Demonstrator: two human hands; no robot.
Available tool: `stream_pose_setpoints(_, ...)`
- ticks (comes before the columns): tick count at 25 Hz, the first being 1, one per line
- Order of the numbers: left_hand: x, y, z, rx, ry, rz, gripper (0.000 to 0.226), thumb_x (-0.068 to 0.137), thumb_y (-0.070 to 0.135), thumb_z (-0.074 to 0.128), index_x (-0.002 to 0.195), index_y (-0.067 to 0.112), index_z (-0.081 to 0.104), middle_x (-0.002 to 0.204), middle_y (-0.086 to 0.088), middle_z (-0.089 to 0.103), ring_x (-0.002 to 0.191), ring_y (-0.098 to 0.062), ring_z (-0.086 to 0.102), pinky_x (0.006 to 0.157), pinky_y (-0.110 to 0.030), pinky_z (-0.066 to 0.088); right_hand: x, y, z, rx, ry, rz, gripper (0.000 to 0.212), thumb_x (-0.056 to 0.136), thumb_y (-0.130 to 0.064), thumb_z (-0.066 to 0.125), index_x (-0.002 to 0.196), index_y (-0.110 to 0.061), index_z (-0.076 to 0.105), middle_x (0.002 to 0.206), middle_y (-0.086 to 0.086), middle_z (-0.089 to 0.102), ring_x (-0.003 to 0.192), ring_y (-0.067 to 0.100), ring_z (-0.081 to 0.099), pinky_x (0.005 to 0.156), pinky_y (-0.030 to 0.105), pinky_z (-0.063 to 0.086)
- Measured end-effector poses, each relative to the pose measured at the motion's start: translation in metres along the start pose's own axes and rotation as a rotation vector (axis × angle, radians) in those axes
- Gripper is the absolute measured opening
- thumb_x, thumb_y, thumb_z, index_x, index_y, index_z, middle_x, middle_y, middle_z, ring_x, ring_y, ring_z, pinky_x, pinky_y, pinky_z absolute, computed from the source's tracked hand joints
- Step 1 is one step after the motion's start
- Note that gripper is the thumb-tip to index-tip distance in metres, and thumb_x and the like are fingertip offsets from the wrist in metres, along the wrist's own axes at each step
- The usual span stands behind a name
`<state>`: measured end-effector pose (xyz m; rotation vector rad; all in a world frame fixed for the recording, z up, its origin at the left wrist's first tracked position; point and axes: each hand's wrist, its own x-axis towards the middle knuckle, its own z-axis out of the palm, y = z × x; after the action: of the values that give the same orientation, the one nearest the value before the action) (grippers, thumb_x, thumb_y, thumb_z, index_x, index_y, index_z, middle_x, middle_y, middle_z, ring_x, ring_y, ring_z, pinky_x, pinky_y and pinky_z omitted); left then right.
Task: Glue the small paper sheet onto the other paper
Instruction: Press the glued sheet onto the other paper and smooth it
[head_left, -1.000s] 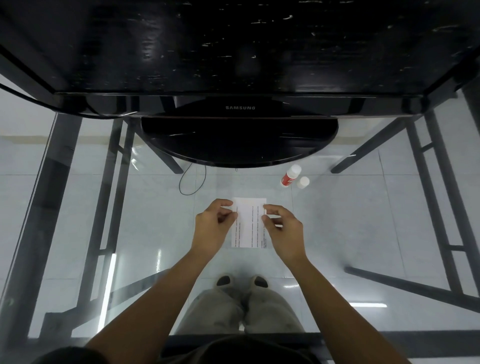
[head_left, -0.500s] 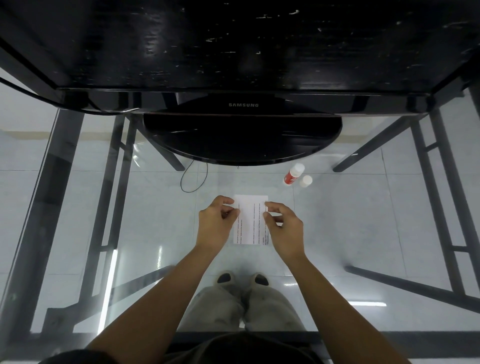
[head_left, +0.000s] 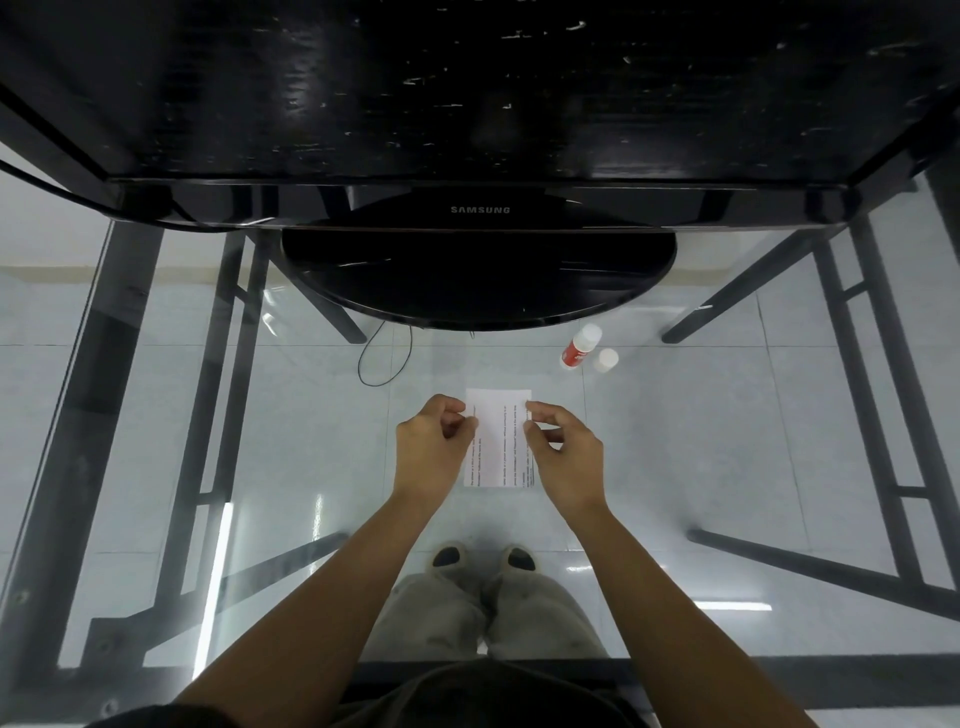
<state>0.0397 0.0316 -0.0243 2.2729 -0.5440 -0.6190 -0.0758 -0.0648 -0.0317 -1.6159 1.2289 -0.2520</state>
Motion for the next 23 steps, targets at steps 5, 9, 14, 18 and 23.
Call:
stream_pose_setpoints(5,0.0004,0.0011,0.0005,0.003,0.002,-0.015,0.02,0.085,0.017,0.066,0.1,0.006,0.062,0.095,-0.008,0.071,0.069,-0.009,0.058,0.057,0.002,0.042,0.0003,0.0003,0.0001,0.009,0.01,0.005,0.019,0.091,-0.023,0.056,0.108,-0.026,0.063,0.122,-0.004,0.062,0.079,0.005,0.055,0.058,0.002,0.044)
stream_pose_setpoints(9,-0.0017,0.0019,0.0013,0.014,0.004,-0.014,0.02,0.085,0.017,0.066,0.101,0.007,0.061,0.095,-0.008,0.071,0.069,-0.008,0.058,0.053,-0.002,0.043,-0.0009,0.0012,0.0,0.034,0.014,0.025,0.019,0.091,-0.024,0.056,0.108,-0.029,0.063,0.121,-0.005,0.062,0.078,0.004,0.056,0.056,0.005,0.044)
stream_pose_setpoints(14,-0.0003,0.0035,0.0016,0.019,-0.012,-0.03,0.019,0.085,0.018,0.065,0.101,0.007,0.06,0.096,-0.008,0.071,0.07,-0.01,0.058,0.053,-0.003,0.042,-0.0002,0.0016,0.0024,0.017,0.031,0.015,0.02,0.09,-0.023,0.058,0.109,-0.025,0.064,0.121,-0.004,0.063,0.078,0.003,0.055,0.058,0.002,0.044)
stream_pose_setpoints(18,-0.0002,0.0045,0.0026,0.014,-0.012,-0.05,0.017,0.086,0.017,0.064,0.099,0.008,0.059,0.094,-0.007,0.07,0.07,-0.01,0.059,0.051,-0.003,0.043,-0.0002,0.0029,0.0044,-0.003,0.053,-0.022,0.02,0.09,-0.02,0.059,0.109,-0.021,0.064,0.121,-0.002,0.063,0.078,0.005,0.055,0.059,0.0,0.043)
stream_pose_setpoints(23,0.0005,0.0053,0.0046,0.019,-0.002,-0.04,0.016,0.086,0.014,0.064,0.1,0.007,0.06,0.089,-0.008,0.07,0.068,-0.011,0.059,0.052,-0.003,0.042,-0.0007,0.0049,0.007,-0.036,0.089,-0.09,0.02,0.089,-0.018,0.059,0.109,-0.017,0.065,0.118,0.001,0.064,0.082,0.01,0.06,0.059,-0.002,0.041)
